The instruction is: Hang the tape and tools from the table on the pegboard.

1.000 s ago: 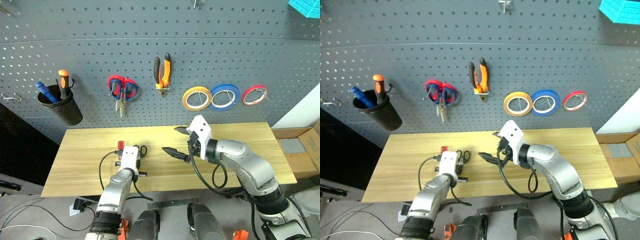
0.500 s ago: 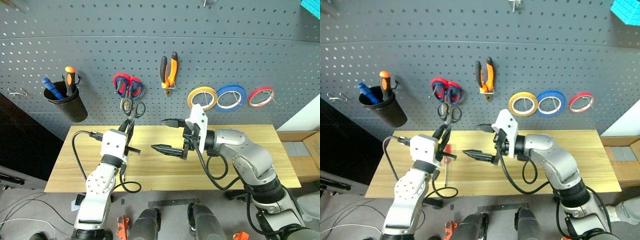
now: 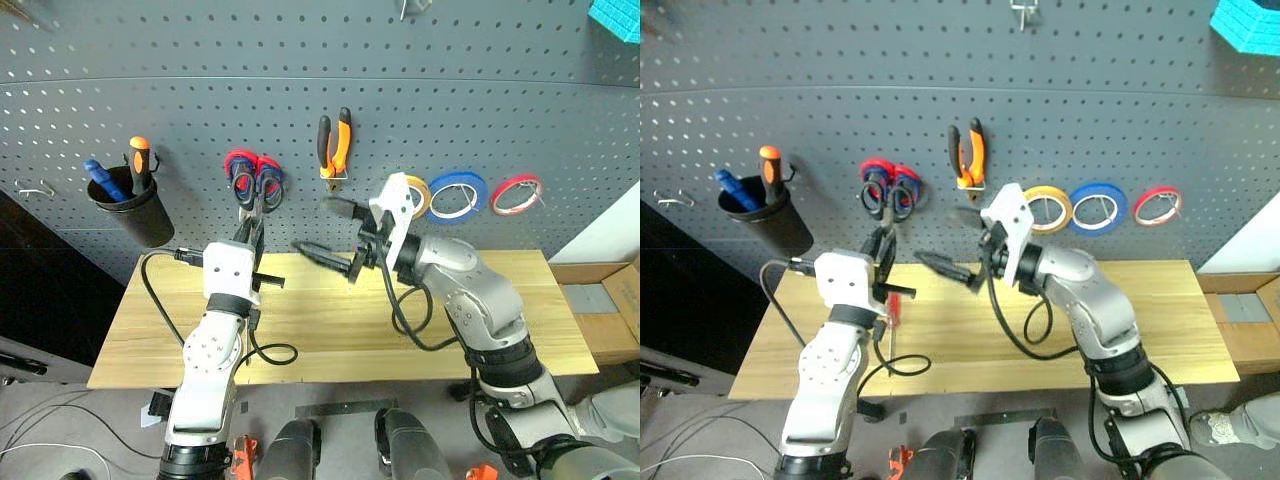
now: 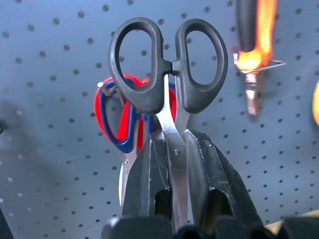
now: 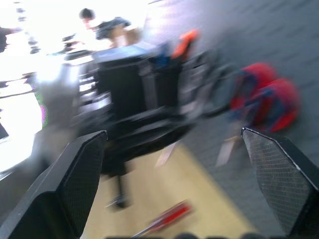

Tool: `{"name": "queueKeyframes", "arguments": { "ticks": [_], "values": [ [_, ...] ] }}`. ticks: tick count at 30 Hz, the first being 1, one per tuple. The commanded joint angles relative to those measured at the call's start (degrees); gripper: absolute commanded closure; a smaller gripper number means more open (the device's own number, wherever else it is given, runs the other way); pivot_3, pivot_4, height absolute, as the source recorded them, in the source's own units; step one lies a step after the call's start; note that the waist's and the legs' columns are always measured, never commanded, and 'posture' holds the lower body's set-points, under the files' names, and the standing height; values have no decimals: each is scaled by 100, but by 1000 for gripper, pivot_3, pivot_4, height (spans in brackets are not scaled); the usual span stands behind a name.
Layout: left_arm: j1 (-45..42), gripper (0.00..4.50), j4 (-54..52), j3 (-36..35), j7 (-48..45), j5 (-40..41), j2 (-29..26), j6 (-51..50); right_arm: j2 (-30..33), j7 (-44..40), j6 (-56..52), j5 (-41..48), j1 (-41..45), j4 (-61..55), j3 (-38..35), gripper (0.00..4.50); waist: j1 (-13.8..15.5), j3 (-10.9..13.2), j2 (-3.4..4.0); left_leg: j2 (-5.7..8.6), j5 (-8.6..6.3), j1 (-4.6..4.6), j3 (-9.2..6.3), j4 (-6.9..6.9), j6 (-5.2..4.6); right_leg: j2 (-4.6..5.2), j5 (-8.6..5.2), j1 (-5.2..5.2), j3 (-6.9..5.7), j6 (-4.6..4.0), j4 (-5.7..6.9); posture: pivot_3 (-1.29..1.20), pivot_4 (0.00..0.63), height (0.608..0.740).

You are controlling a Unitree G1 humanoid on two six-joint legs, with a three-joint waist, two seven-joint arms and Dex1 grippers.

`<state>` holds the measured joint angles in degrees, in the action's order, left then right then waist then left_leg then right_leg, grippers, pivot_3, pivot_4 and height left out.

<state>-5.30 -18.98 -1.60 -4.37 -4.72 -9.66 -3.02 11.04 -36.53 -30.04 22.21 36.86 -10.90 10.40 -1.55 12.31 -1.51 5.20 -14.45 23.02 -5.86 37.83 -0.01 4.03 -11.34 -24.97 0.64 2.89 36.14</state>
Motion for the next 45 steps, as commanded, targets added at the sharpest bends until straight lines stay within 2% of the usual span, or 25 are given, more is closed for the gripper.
{"name": "queueKeyframes", "arguments": {
  "ticks": [1,12,21,28,30,40,45],
  "values": [
    [4,4350,-136,-59,12,109,53,71,-1,93,193,-90,42,-69,-94,0,-4,-10,2,0,0,0,1,-1,0,0,0,0,1,0,0,-63,138,740],
    [8,4350,-289,-320,391,103,377,-213,36,113,257,-218,10,37,-100,0,-8,-18,2,0,-11,-7,8,4,-19,-2,2,0,9,-3,16,-56,145,740],
    [-208,4350,-3,-170,190,231,331,-374,18,142,252,-247,48,39,-153,0,-11,-20,2,2,-10,-10,14,10,-19,-3,2,-1,13,-3,29,-62,147,740],
    [-453,4350,306,-336,171,351,250,-429,40,174,245,-278,49,13,-145,0,-14,-21,2,3,-10,-13,20,12,-19,-3,2,-6,19,-4,42,-67,148,740],
    [-670,4350,684,-431,178,413,236,-574,39,179,254,-291,62,24,-140,0,-15,-21,2,4,-10,-13,24,14,-19,-3,2,-10,21,-4,51,-65,149,740],
    [-1738,4351,2529,-531,72,499,40,82,56,57,179,-199,-4,-144,-65,0,-17,-24,1,11,-7,-17,32,22,-19,-4,1,-14,21,-4,69,-70,154,740],
    [-2003,4352,2978,-573,77,591,56,49,55,54,145,-209,-55,-208,-44,0,-22,-33,1,12,-2,-17,32,23,-11,-2,1,-15,21,-4,70,-72,154,740]
  ]
}}
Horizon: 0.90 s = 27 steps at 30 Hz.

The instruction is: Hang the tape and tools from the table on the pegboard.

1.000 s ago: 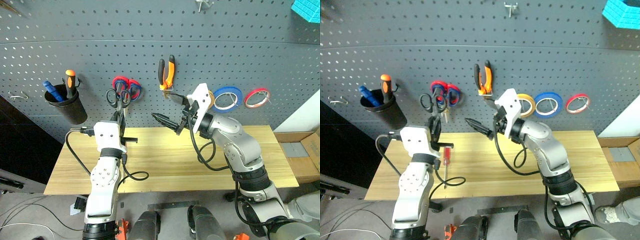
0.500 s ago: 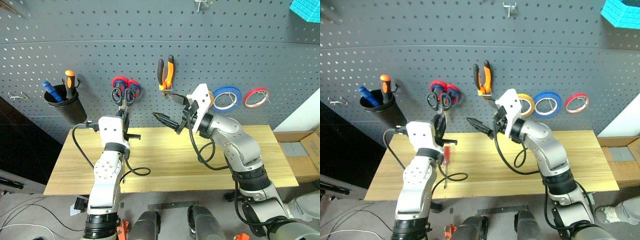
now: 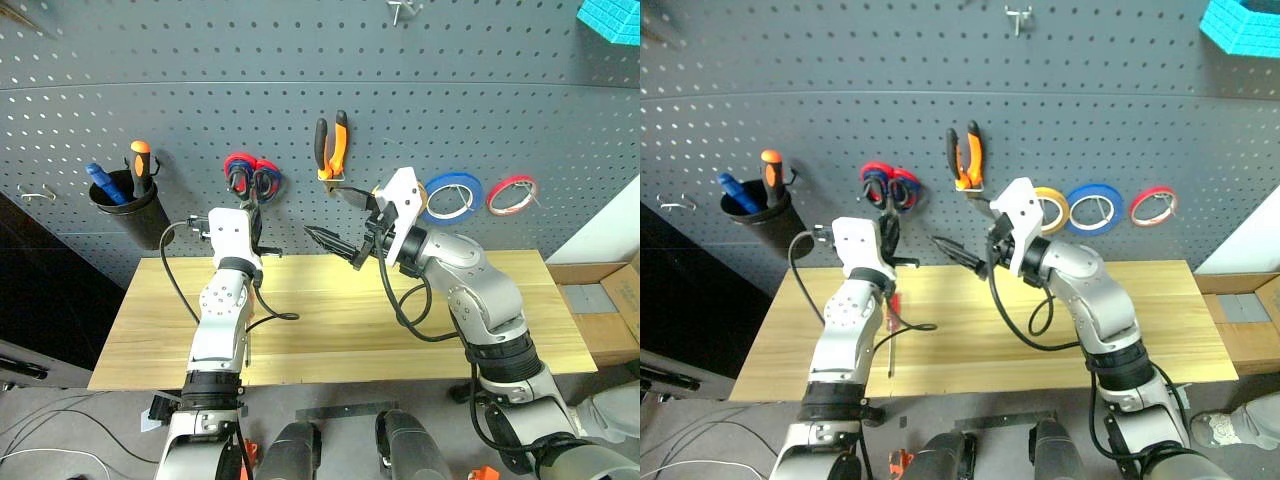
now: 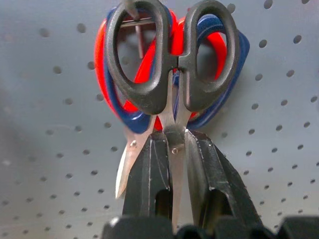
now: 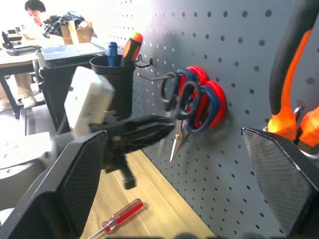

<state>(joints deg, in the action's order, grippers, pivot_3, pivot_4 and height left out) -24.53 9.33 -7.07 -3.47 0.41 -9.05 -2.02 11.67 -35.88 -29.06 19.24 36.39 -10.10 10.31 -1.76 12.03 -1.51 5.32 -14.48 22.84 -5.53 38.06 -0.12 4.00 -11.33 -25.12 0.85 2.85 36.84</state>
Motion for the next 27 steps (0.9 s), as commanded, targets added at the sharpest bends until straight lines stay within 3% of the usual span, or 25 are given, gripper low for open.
{"name": "queueKeyframes", "arguments": {
  "ticks": [1,2,5,9,14,17,22,27],
  "values": [
    [-101,4352,179,-49,-25,140,20,-79,-12,-8,42,87,-7,-295,-42,0,-4,-8,0,0,2,0,0,0,4,0,0,0,0,0,0,-73,154,740],
    [-99,4352,188,-33,17,87,0,-82,-15,-4,33,90,-7,-303,-48,0,-5,-13,0,0,2,0,0,0,4,0,0,0,0,0,0,-73,154,740],
    [15,3461,134,-79,-325,389,-62,-80,-16,1,15,87,-10,-308,-45,0,-8,-23,0,0,2,-2,0,0,3,0,0,1,0,0,1,-72,155,740],
    [107,2123,193,-256,52,302,-140,-573,-14,-13,-32,111,-42,-343,-37,0,-13,-22,0,-1,1,0,1,0,2,0,0,-4,2,0,3,-63,162,740],
    [518,442,-13,-521,-127,815,-138,-1704,37,-85,-353,281,-233,-608,18,0,-14,-21,0,-1,-6,-1,1,-1,-11,0,0,-5,3,0,3,-63,193,740],
    [709,442,74,-660,-156,1008,-208,-2654,180,-222,-708,459,-551,-961,186,0,-18,-19,0,-1,-8,-1,-1,-3,-13,1,0,-5,1,0,1,-64,210,740],
    [495,442,519,-780,-94,1161,-202,-3347,282,-141,-995,550,-788,-1263,282,0,-8,-14,0,-2,-7,-4,-5,1,-15,3,-1,3,-3,1,3,-81,223,740],
    [127,442,1175,-755,9,1024,-302,-3284,338,-42,-1162,579,-851,-1433,266,0,-18,-13,-1,1,-6,-13,-4,2,-17,3,-2,15,-7,3,1,-97,230,740]
  ]
}}
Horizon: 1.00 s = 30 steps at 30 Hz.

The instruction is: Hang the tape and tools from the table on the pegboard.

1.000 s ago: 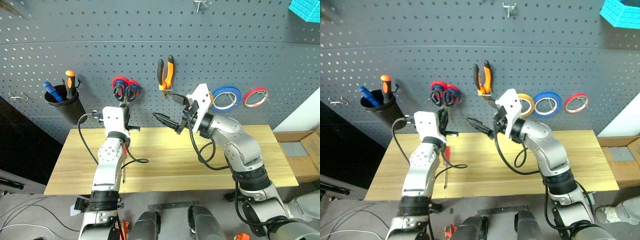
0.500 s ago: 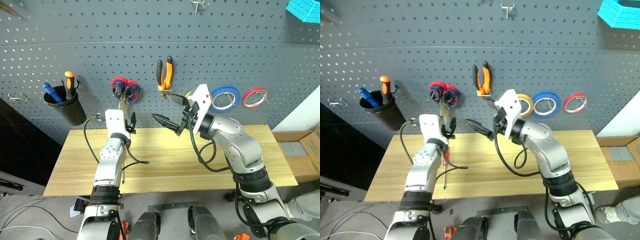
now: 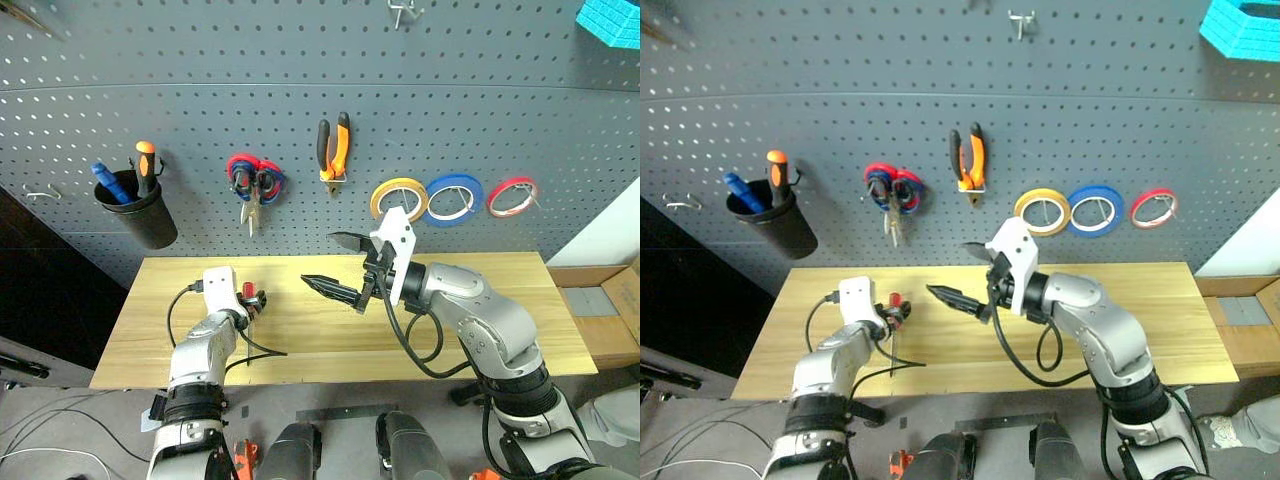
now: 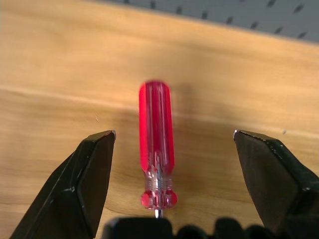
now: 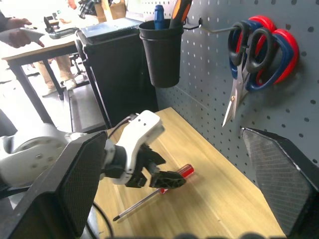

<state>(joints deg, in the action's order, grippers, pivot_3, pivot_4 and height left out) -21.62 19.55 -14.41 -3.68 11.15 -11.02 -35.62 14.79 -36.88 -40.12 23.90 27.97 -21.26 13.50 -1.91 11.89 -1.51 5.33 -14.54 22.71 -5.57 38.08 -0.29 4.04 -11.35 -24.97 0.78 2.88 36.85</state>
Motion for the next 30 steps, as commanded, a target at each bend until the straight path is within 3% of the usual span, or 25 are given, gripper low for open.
{"name": "queueKeyframes", "arguments": {
  "ticks": [1,7,15,24,25,30],
  "values": [
    [-286,442,372,-98,99,9,-83,-36,36,73,-89,115,-15,-345,-55,0,-2,0,0,-1,0,1,-1,-1,0,1,0,-2,1,0,0,-100,231,740],
    [-550,442,1019,-189,429,2,-34,-348,109,137,-280,131,-48,-480,-41,0,-29,2,-1,-4,-1,5,1,-5,0,9,0,-10,4,0,-1,-114,237,740],
    [-489,442,998,-74,498,-30,4,-596,494,8,-523,-79,-129,-464,324,0,-80,1,-1,-3,-1,-2,2,-6,0,12,-1,-3,5,2,-1,-111,239,740],
    [-456,3547,712,-57,442,34,34,-730,718,30,-413,-429,-113,-140,601,0,-94,3,-1,-3,-1,-1,0,-7,0,15,-4,-1,3,6,-4,-97,239,740],
    [-458,3752,702,-66,454,33,35,-730,710,16,-393,-444,-106,-117,601,0,-93,4,-2,-3,-1,-1,0,-8,0,15,-5,-1,3,8,-5,-94,238,740],
    [-339,3750,330,2,465,-51,-24,-682,652,-111,-227,-502,-10,-7,612,0,-78,4,-2,-3,-1,-1,-1,-9,1,15,-6,-1,2,10,-5,-81,222,740]
  ]
}}
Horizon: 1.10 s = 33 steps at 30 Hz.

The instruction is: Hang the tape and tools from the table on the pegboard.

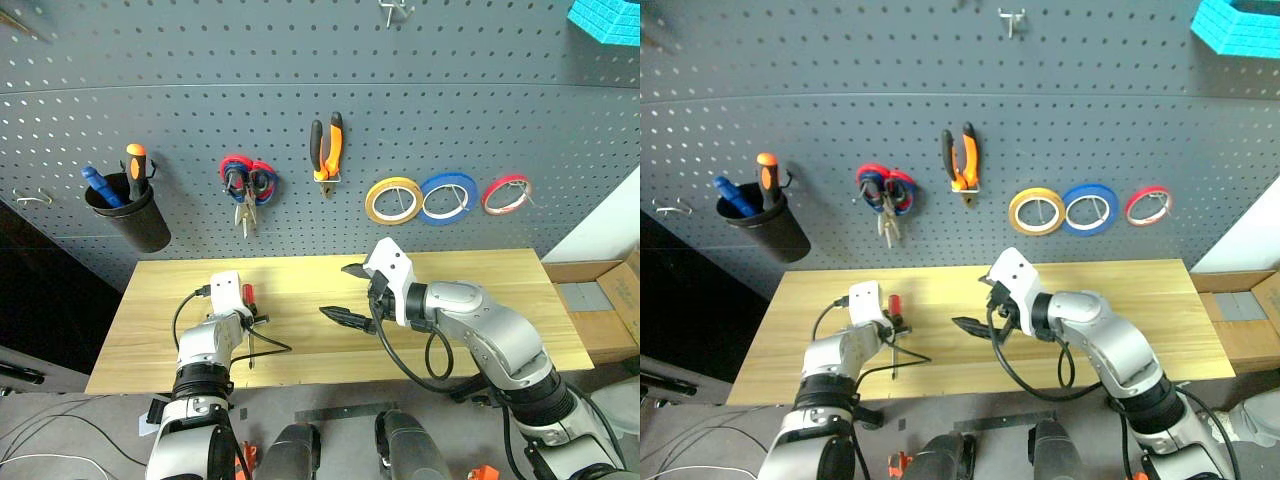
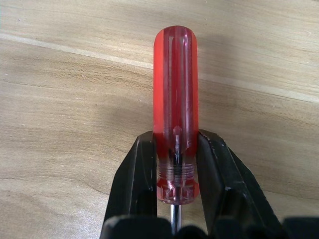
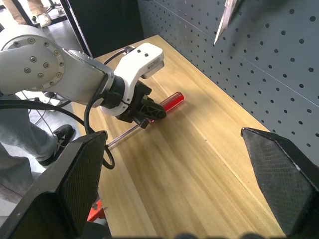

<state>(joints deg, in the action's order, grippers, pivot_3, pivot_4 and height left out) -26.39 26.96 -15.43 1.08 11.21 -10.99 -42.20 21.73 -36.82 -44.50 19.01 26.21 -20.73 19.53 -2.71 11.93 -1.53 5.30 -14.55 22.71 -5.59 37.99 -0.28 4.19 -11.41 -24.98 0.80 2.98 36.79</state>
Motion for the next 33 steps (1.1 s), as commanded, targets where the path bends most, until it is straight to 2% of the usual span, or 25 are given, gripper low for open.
{"name": "queueKeyframes", "arguments": {
  "ticks": [1,6,11,13,14,15,20,24,33],
  "values": [
    [220,3750,-634,181,-38,-100,-57,-25,-48,-167,251,6,193,-53,-5,0,-2,1,-1,0,0,0,0,0,0,0,0,0,1,0,-1,-79,219,740],
    [956,3750,-2830,1481,-448,-1002,-773,347,-214,-767,86,827,601,-328,-343,0,-11,11,-15,-3,0,17,-1,-6,3,-1,2,-23,3,-3,2,-50,198,740],
    [1272,3750,-4428,1133,-165,-1110,-729,813,-320,-963,400,767,1094,18,-326,0,104,-1,-18,-2,-1,17,-4,-6,4,0,2,-19,2,-4,-6,2,155,740],
    [1226,3750,-4841,350,133,-621,-258,2107,-338,-1091,479,763,1145,161,-267,0,141,-5,-18,-2,-1,16,-5,-8,5,0,2,-18,0,-4,-13,19,147,740],
    [1219,3750,-4924,171,253,-714,-283,2341,-327,-1189,523,764,1160,219,-217,0,158,-6,-20,-2,-1,19,-7,-8,6,0,3,-18,-3,-5,-15,26,140,740],
    [1194,3750,-4964,77,167,-735,-354,2626,-310,-1298,573,756,1173,269,-156,0,161,-6,-20,-3,0,22,-7,-8,8,0,3,-21,-3,-6,-16,33,140,740],
    [414,3750,-4794,-252,-102,-413,-687,2716,-508,-1432,819,732,1318,440,-124,0,261,-10,-25,0,8,20,-2,-5,20,-4,3,-19,-3,-6,-9,38,135,740],
    [-267,3750,-4288,-554,-269,-244,-1114,2738,-884,-1009,1077,557,1528,800,-354,0,276,-17,-34,4,11,20,-5,0,24,-16,3,-17,-8,-5,-3,45,129,740],
    [-1441,3750,-3077,-739,-459,-167,-1714,3362,-1504,-263,1644,345,1883,1343,-778,0,268,-28,-48,5,19,23,-5,-3,37,-18,4,-27,-6,-6,0,41,118,740]
  ]
}}
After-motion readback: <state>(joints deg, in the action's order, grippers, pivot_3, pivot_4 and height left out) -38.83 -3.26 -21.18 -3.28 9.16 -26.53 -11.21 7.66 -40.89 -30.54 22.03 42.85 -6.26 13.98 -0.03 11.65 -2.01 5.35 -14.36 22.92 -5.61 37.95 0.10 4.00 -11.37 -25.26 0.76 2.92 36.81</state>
